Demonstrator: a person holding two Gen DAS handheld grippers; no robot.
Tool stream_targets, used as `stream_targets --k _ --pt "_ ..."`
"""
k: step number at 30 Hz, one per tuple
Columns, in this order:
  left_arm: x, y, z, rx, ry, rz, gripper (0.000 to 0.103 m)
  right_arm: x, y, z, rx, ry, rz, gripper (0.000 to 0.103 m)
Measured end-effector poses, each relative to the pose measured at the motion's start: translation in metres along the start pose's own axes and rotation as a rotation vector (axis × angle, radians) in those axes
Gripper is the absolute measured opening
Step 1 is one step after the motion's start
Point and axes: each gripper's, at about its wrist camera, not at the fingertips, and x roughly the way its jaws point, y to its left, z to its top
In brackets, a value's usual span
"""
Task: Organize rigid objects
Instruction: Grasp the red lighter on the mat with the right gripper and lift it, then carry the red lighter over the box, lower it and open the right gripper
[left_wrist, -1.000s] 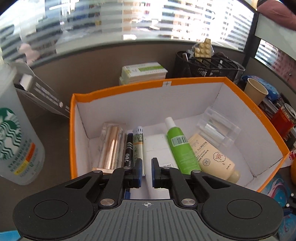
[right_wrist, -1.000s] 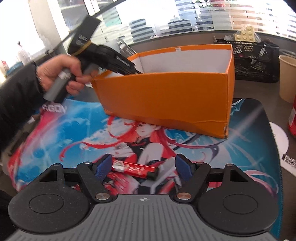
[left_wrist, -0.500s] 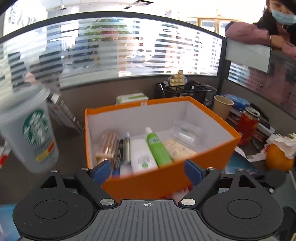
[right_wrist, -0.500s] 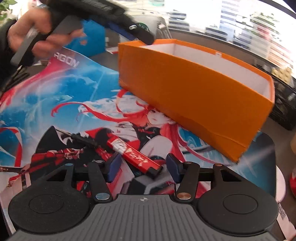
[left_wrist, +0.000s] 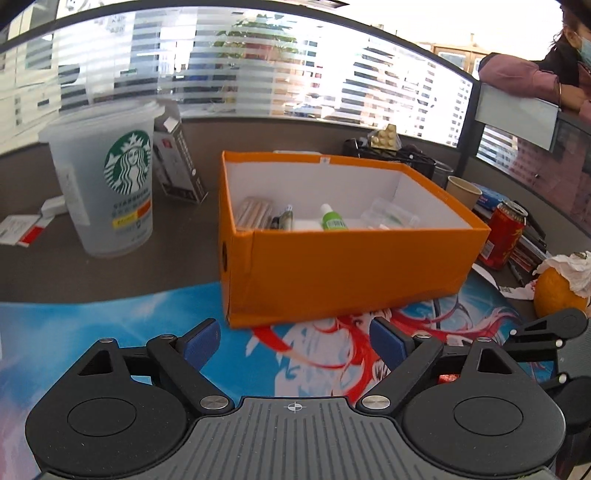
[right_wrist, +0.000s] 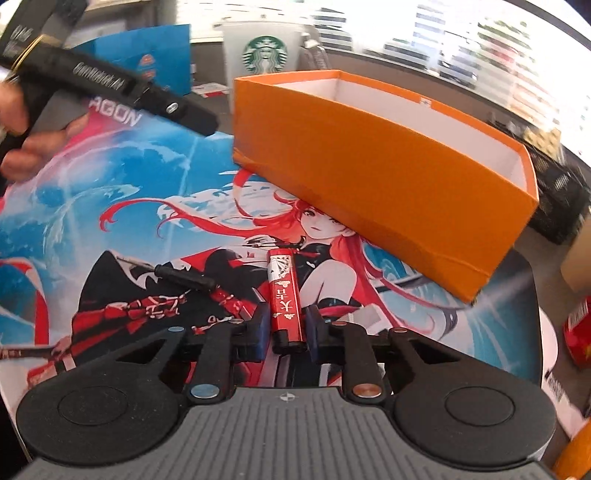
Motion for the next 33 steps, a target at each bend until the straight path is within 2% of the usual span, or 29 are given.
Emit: stream_targets --k 2,9,13,20,26,30,33 --pt "-0.002 0.001 -0.007 -0.01 0.001 -0.009 0.09 -0.001 -0.009 0.001 0.096 0.009 0.043 0.017" --pt "-0.01 0.006 -0.023 -0.031 0.002 -0.027 0.093 0.003 -0.067 -0.013 0.583 0.018 0.303 0.017" --pt "-0.014 0.011 -0.029 -0.04 0.007 -0.026 0.093 -0.002 -0.084 -0.022 0.76 -0.026 0.402 0.017" --pt "-0.018 0.017 -0.037 -0.052 0.013 -0.01 0.093 -0.023 -0.094 -0.002 0.806 -0.127 0.438 0.017" --pt "-0.014 0.013 -0.044 -0.039 0.018 0.011 0.094 -0.041 -0.11 0.037 0.778 -0.212 0.434 0.017" --pt "-0.01 0.01 -0.051 -0.023 0.029 0.013 0.094 -0.035 -0.129 0.068 0.747 -0.228 0.401 0.017" --pt "-0.008 0.007 -0.055 -0.01 0.042 0.015 0.094 -0.017 -0.143 0.089 0.74 -0.207 0.362 0.017"
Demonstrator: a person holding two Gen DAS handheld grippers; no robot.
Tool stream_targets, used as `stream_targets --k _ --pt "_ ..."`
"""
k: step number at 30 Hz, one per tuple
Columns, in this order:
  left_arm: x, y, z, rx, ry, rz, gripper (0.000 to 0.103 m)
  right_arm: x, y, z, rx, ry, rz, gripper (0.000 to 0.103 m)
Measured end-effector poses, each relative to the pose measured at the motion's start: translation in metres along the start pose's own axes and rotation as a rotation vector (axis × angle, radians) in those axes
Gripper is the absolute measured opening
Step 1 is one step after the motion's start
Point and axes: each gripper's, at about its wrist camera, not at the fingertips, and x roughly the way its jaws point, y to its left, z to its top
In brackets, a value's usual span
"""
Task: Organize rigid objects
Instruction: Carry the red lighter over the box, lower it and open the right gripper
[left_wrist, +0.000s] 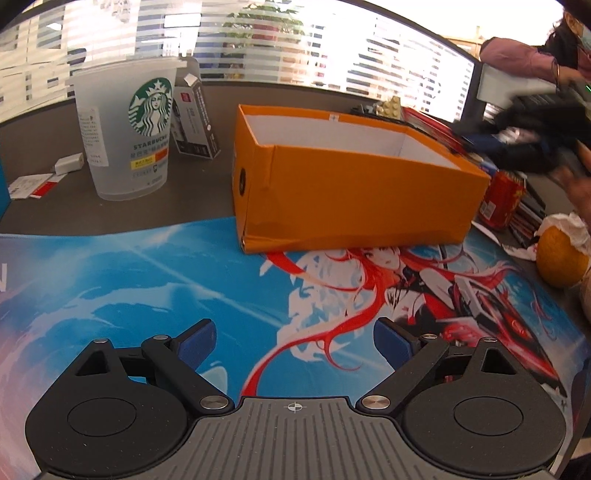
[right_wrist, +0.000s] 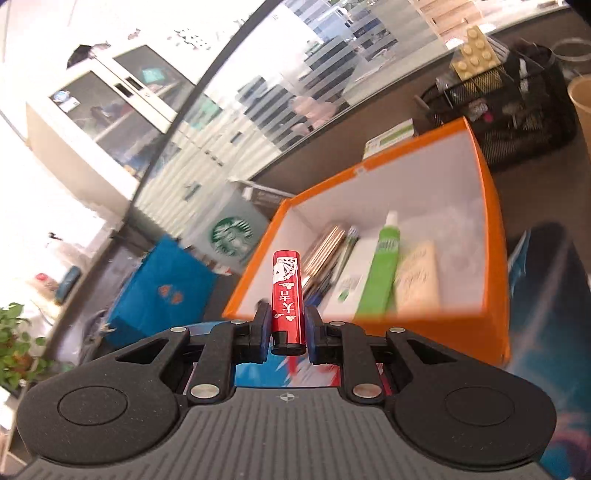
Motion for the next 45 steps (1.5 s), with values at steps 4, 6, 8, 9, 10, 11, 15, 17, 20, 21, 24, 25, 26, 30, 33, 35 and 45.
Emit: stream_targets --k 4,6,8,9,10,11,15,17,20,21,24,25,26,30,33,35,45 --pt "0.003 -0.001 -0.003 0.017 0.013 0.009 0.094 0.036 -0.005 0.024 -0.032 0.053 -0.077 0.017" --pt "0.004 -0.001 -0.004 0.02 0.01 0.008 0.094 0.053 -0.009 0.029 -0.051 0.081 -0.124 0.017" --pt "0.004 -0.001 -0.004 0.018 0.013 0.001 0.094 0.072 -0.013 0.034 -0.055 0.118 -0.153 0.017" --pt "0.005 -0.001 -0.004 0.019 0.015 -0.002 0.094 0.077 -0.016 0.036 -0.059 0.127 -0.169 0.017" --pt "0.005 -0.001 -0.004 0.021 0.014 -0.004 0.094 0.085 -0.016 0.037 -0.07 0.141 -0.189 0.017" --pt "0.005 -0.001 -0.005 0.025 0.012 -0.005 0.094 0.092 -0.017 0.037 -0.084 0.153 -0.206 0.017" --pt "0.005 0.0 -0.006 0.028 0.009 -0.017 0.094 0.117 -0.015 0.039 -0.129 0.205 -0.269 0.017" --pt "0.005 0.0 -0.007 0.03 0.013 -0.019 0.094 0.129 -0.01 0.039 -0.172 0.233 -0.307 0.017" --pt "0.004 0.002 -0.009 0.034 0.014 -0.022 0.095 0.145 -0.003 0.038 -0.241 0.27 -0.36 0.017" --pt "0.003 0.003 -0.009 0.032 0.013 -0.021 0.095 0.15 -0.002 0.038 -0.257 0.279 -0.374 0.017" --pt "0.001 0.005 -0.011 0.024 0.009 -0.018 0.095 0.161 0.002 0.037 -0.304 0.304 -0.424 0.018" --pt "0.0 0.006 -0.011 0.021 0.009 -0.017 0.095 0.164 0.003 0.036 -0.322 0.31 -0.444 0.018" --pt "0.0 0.006 -0.012 0.019 0.01 -0.018 0.095 0.167 0.004 0.036 -0.336 0.319 -0.457 0.018" --pt "0.0 0.006 -0.014 0.025 0.018 -0.016 0.095 0.171 0.01 0.033 -0.382 0.346 -0.48 0.022" --pt "-0.001 0.004 -0.014 0.026 0.02 -0.015 0.095 0.171 0.013 0.029 -0.408 0.344 -0.486 0.037" --pt "-0.002 0.001 -0.014 0.032 0.02 -0.013 0.095 0.167 0.016 0.028 -0.41 0.334 -0.473 0.036" --pt "0.001 -0.024 -0.014 0.081 0.033 0.012 0.099 0.117 0.03 0.034 -0.378 0.199 -0.376 0.037"
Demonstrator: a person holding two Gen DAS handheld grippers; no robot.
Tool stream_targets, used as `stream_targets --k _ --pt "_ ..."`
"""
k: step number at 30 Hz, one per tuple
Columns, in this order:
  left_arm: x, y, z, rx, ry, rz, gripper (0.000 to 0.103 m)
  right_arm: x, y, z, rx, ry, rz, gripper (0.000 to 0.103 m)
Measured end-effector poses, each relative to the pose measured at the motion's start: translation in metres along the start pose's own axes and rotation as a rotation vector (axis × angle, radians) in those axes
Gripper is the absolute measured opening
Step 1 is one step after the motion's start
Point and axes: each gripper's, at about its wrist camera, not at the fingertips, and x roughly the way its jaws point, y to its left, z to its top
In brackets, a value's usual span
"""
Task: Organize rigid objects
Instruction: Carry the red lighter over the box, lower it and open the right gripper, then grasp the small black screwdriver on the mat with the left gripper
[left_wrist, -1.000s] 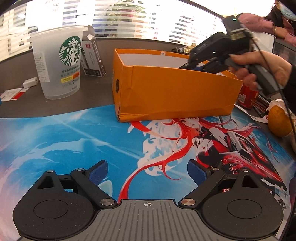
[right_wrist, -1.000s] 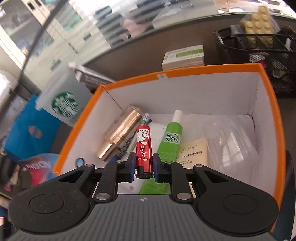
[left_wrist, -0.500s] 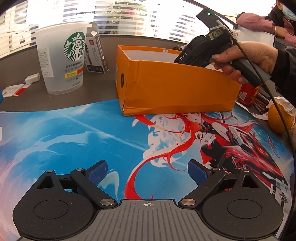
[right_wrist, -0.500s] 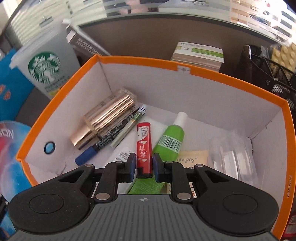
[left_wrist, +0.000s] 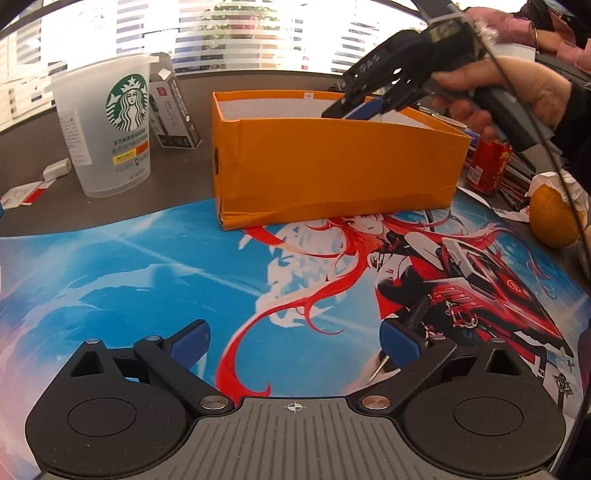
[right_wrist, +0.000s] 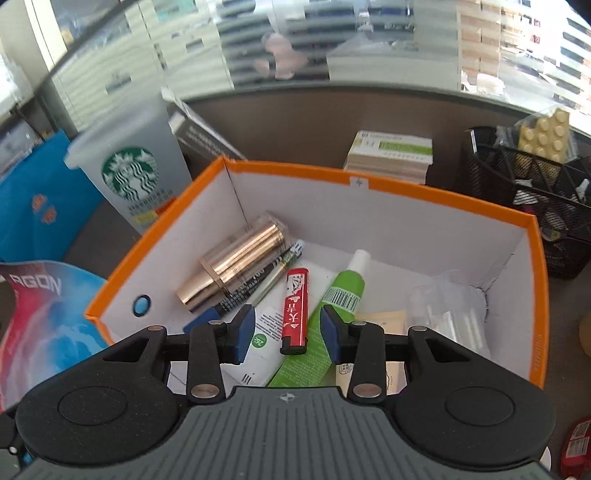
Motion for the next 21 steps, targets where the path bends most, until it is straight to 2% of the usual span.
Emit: stream_targets --k 9,14,20,21 --pt "0.001 -0.017 0.002 0.024 0.005 0.032 0.099 -0.05 -0.002 -0.024 0.046 -0.12 0.113 0.037" --pt "-0.003 -0.031 0.0 0.089 -0.013 -0.008 0.099 -0.086 -0.003 -0.057 0.066 -0.204 0.188 0.046" --pt "0.005 -0.05 -0.003 0.15 -0.02 -0.062 0.098 -0.116 -0.004 -0.104 0.078 -0.257 0.211 0.048" --pt "0.008 -0.053 -0.003 0.165 -0.018 -0.079 0.094 -0.119 -0.004 -0.11 0.077 -0.262 0.21 0.05"
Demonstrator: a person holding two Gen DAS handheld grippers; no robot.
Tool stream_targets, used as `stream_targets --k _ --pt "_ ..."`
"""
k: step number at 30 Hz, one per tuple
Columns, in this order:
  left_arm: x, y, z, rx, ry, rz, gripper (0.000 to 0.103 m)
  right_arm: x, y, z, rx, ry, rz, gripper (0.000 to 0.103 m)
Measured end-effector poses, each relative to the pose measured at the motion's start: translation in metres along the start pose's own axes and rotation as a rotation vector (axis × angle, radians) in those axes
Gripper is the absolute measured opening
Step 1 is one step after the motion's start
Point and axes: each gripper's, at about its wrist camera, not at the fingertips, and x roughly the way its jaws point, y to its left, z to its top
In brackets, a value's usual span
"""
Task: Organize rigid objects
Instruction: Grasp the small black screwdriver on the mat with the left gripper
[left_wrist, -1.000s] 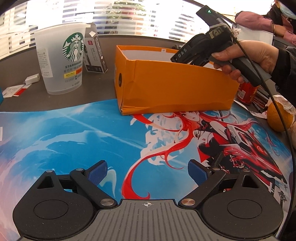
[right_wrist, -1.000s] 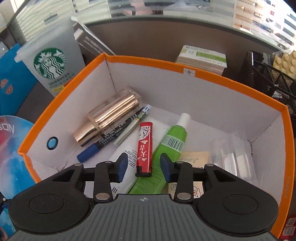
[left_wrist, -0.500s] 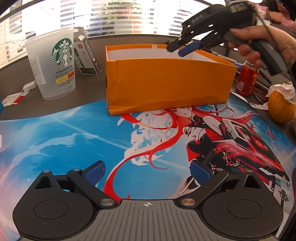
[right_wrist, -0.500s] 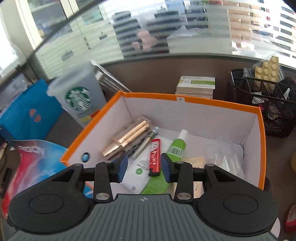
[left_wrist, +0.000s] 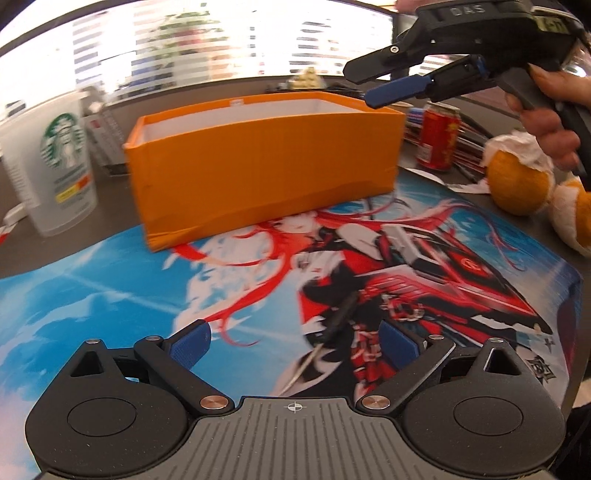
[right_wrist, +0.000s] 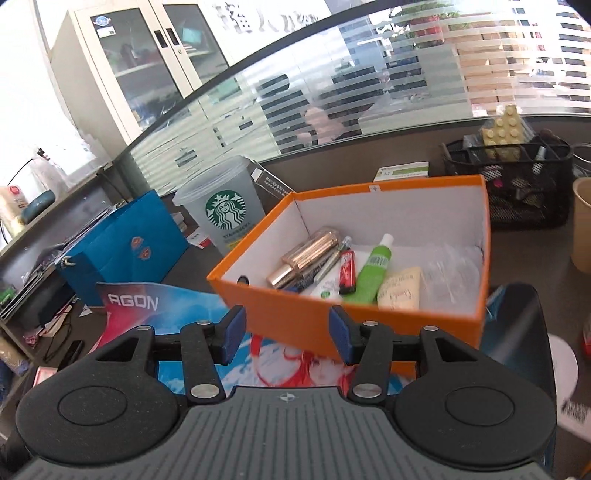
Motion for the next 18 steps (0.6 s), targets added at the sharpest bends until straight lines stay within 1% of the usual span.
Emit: stream_targets --k 1,2,3,7,8,9,12,13,14,15,17,18 --pt "0.004 -0.002 0.001 0.01 0.008 -0.016 0.091 -0.004 0.0 -0.005 0.001 -0.008 0.001 0.052" --pt "0.007 -0.004 0.001 0.015 0.02 -0.03 0.086 -0.008 0.0 -0.01 0.004 -0.012 0.003 0.052" --pt "0.011 -0.005 0.002 0.016 0.025 -0.045 0.085 -0.011 -0.001 -0.014 0.009 -0.018 0.007 0.052" --pt "0.014 -0.009 0.004 0.042 0.009 -0.052 0.074 -0.026 -0.006 -0.027 0.041 -0.04 0.022 0.053" --pt "0.014 -0.01 0.004 0.045 0.004 -0.053 0.067 -0.029 -0.008 -0.029 0.044 -0.046 0.019 0.054" --pt "0.014 -0.01 0.005 0.05 0.001 -0.052 0.059 -0.031 -0.009 -0.031 0.048 -0.05 0.017 0.057" --pt "0.014 -0.011 0.006 0.068 -0.014 -0.062 0.035 -0.035 -0.015 -0.037 0.065 -0.059 0.022 0.057" --pt "0.014 -0.012 0.006 0.074 -0.016 -0.07 0.032 -0.035 -0.017 -0.038 0.072 -0.06 0.024 0.057" --pt "0.014 -0.014 0.006 0.088 -0.018 -0.079 0.021 -0.036 -0.019 -0.039 0.077 -0.062 0.026 0.057" --pt "0.013 -0.016 0.006 0.104 -0.018 -0.085 0.013 -0.036 -0.021 -0.041 0.083 -0.064 0.026 0.057" --pt "0.012 -0.021 0.005 0.13 -0.019 -0.082 0.008 -0.038 -0.025 -0.043 0.097 -0.069 0.028 0.058" --pt "0.012 -0.022 0.005 0.135 -0.019 -0.078 0.008 -0.039 -0.027 -0.044 0.103 -0.074 0.028 0.058"
